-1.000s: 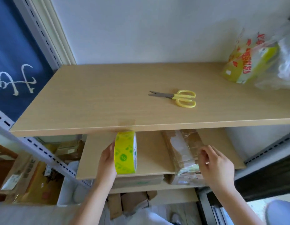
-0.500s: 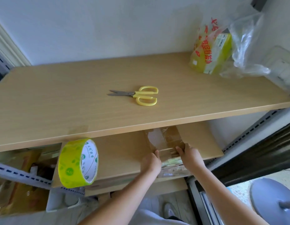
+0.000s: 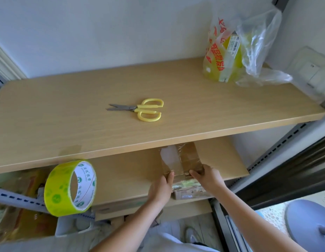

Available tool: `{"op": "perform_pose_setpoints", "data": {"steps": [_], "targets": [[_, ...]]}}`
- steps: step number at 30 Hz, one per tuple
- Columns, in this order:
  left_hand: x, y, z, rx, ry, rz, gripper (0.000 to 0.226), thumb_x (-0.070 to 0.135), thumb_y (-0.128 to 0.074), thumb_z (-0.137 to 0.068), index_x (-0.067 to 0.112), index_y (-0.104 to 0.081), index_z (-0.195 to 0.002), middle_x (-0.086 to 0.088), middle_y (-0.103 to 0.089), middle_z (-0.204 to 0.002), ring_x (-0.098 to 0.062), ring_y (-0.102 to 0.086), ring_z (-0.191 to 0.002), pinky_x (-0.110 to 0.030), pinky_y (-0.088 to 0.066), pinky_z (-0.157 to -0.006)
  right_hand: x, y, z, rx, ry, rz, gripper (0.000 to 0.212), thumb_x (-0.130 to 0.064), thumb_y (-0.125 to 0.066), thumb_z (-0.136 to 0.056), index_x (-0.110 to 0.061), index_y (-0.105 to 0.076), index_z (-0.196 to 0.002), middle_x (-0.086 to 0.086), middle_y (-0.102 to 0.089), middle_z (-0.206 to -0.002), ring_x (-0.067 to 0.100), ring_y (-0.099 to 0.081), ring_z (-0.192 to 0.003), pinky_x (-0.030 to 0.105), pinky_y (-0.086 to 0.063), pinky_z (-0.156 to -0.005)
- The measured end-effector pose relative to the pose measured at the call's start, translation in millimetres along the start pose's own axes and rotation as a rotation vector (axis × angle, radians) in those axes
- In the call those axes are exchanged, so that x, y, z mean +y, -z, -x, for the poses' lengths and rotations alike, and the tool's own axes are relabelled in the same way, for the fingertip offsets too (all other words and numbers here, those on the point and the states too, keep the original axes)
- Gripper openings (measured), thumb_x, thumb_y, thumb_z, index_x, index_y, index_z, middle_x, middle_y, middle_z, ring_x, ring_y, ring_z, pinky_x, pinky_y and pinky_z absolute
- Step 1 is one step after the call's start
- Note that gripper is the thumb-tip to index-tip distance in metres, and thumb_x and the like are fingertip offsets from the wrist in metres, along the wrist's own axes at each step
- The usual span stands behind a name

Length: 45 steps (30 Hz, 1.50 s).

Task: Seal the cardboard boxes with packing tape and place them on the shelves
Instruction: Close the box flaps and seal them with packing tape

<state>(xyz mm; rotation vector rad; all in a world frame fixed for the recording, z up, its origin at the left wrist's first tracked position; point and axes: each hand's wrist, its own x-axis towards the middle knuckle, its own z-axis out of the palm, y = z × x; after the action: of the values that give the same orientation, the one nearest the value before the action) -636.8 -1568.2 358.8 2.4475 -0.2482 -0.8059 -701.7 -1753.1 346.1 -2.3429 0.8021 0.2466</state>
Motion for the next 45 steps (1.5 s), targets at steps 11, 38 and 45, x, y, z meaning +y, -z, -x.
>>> {"op": "perform_pose_setpoints", "data": {"steps": [11, 38, 45], "targets": [[-18.4, 7.4, -2.4, 0.003, -0.088, -0.229, 0.033, 0.047, -0.056, -0.097, 0.015, -0.047, -0.091, 0.006, -0.044, -0.071, -0.01, -0.042, -0.06, -0.023, -0.031, -0.051, 2.1, -11.5, 20.4, 0.019, 0.021, 0.049, 0.06, -0.063, -0.07, -0.074, -0.015, -0.055, -0.107, -0.005, -0.067, -0.088, 0.009, -0.065, -0.072, 0.027, -0.058, -0.064], [-54.0, 29.3, -3.5, 0.073, 0.543, 1.118, 0.077, 0.053, -0.075, -0.079, 0.021, -0.045, -0.142, -0.006, -0.046, -0.14, -0.027, -0.045, -0.116, -0.049, -0.042, -0.099, -17.6, 24.5, -0.6, -0.038, -0.076, -0.373, 0.041, -0.057, -0.044, -0.098, -0.024, -0.068, -0.097, 0.002, -0.072, -0.09, 0.019, -0.066, -0.081, 0.031, -0.051, -0.074], [-104.0, 58.5, 10.3, -0.08, 0.39, 1.136, 0.083, 0.044, -0.072, -0.081, 0.02, -0.035, -0.152, 0.001, -0.025, -0.161, -0.025, -0.02, -0.149, -0.063, -0.039, -0.106, -8.1, -1.0, 24.8, -0.306, -0.247, -0.757, 0.072, -0.036, -0.066, -0.091, -0.021, -0.03, -0.152, 0.014, -0.041, -0.149, 0.034, -0.045, -0.133, 0.047, -0.037, -0.11]]}}
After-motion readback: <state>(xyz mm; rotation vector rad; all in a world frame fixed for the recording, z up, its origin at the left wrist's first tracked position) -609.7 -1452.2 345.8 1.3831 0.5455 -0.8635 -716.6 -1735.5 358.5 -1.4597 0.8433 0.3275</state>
